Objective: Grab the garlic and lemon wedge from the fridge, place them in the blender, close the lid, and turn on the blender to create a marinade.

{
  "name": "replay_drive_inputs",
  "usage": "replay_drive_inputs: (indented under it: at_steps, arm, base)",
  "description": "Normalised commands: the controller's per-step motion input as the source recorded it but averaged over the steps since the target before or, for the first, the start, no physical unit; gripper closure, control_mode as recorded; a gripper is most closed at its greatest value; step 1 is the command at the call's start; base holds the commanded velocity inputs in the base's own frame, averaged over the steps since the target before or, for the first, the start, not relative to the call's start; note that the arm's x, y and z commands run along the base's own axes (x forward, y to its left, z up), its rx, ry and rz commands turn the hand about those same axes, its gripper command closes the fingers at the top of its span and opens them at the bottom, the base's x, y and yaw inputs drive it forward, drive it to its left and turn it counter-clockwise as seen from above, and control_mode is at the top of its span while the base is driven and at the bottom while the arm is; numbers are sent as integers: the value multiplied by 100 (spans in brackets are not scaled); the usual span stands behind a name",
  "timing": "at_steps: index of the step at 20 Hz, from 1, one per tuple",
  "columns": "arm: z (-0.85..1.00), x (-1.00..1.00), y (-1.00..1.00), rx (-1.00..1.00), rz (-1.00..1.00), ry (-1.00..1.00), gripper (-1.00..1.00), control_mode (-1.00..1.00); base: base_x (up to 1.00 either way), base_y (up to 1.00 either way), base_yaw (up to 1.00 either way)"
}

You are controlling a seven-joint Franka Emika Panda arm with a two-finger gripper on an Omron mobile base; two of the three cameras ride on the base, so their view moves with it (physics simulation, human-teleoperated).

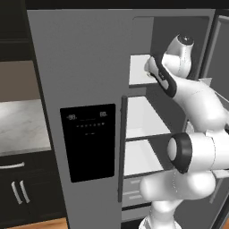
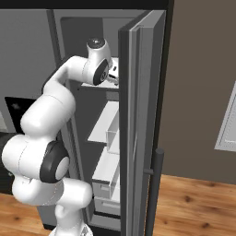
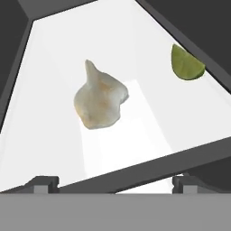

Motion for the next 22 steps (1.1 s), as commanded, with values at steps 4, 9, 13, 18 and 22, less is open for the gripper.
replay_drive_inputs:
  at_steps: [4, 9, 13, 18, 22]
  arm:
    - [-9, 59, 0, -1, 0, 0, -100, -100]
    - [-10, 55, 0, -1, 0, 0, -100, -100]
    - [-16, 42, 0, -2, 0, 2, -100, -100]
    - [-19, 43, 0, -3, 0, 3, -100, -100]
    - [-21, 30, 0, -2, 0, 1, -100, -100]
  base:
    - [0, 0, 0]
    - [0, 0, 0]
    - [0, 0, 0]
    - [0, 0, 0]
    - [0, 0, 0]
